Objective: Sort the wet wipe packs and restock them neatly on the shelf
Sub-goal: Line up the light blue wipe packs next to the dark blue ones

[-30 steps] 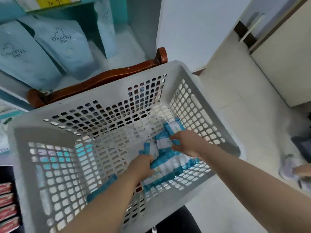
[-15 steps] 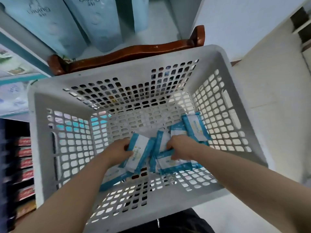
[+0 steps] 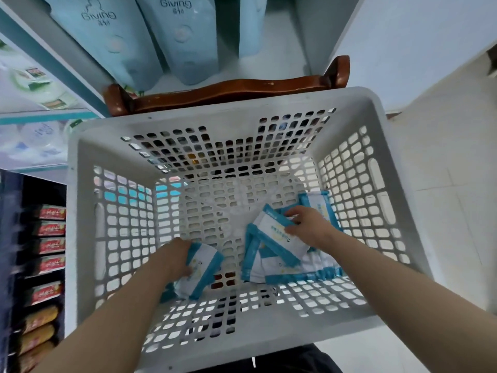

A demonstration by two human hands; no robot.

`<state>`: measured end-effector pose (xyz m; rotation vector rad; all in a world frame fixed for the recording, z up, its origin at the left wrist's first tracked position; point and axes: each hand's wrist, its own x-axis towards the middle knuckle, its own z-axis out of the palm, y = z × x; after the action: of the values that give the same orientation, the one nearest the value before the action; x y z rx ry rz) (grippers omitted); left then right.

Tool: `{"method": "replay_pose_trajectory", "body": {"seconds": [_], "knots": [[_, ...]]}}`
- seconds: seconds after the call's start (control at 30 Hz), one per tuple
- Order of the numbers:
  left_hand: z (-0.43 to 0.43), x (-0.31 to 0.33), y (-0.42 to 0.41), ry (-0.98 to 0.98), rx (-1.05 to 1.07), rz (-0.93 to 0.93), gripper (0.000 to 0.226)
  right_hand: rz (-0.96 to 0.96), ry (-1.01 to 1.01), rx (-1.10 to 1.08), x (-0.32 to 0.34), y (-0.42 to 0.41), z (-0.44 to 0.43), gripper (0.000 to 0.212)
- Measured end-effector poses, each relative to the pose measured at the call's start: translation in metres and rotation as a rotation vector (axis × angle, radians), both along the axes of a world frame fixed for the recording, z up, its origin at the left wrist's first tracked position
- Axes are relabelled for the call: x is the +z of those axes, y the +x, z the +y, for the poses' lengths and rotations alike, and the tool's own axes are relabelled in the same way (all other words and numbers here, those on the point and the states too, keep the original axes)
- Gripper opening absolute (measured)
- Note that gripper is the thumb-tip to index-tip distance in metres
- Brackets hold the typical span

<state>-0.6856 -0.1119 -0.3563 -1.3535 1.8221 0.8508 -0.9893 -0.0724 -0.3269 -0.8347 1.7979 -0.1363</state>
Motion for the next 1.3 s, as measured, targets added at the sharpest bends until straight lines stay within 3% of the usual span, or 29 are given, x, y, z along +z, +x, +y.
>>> {"method": "replay_pose_trajectory", "body": {"seconds": [0.13,0.23,0.37,0.6,0.73,0.87,1.0,1.17,1.3], "knots": [[0.003,0.0,-0.002,-0.026,0.038,0.008,0.063,0.107,-0.065,-0.144,0.003,-0.014,-0.003,0.03],[-0.002,0.005,-0.014,-0.032,-0.035,0.046,0.052,0.15,-0.076,-0.26,-0.002,-0.025,-0.003,0.029],[-0.018,0.01,-0.045,-0.08,0.08,0.218,0.047,0.151,-0.003,-0.332,-0.013,-0.031,-0.001,0.025],[-0.036,0.004,-0.079,-0.126,0.135,0.345,0.03,0.223,0.041,-0.258,-0.028,-0.041,-0.002,0.028],[-0.038,0.0,-0.076,-0.113,0.207,0.367,0.038,0.319,0.156,-0.11,-0.043,-0.035,-0.001,0.035],[-0.042,0.003,-0.073,-0.105,0.41,0.439,0.036,0.382,0.025,-0.115,-0.034,-0.029,-0.007,0.02],[-0.049,0.017,-0.071,-0.112,0.64,0.504,0.037,0.252,-0.106,-0.148,-0.015,-0.01,-0.02,0.025],[-0.05,0.049,-0.061,-0.146,0.94,0.589,0.053,0.157,-0.286,-0.037,0.029,0.026,-0.038,0.018],[-0.036,0.085,-0.041,-0.216,1.193,0.775,0.043,0.093,-0.433,0.031,0.077,0.05,-0.049,0.009]]}}
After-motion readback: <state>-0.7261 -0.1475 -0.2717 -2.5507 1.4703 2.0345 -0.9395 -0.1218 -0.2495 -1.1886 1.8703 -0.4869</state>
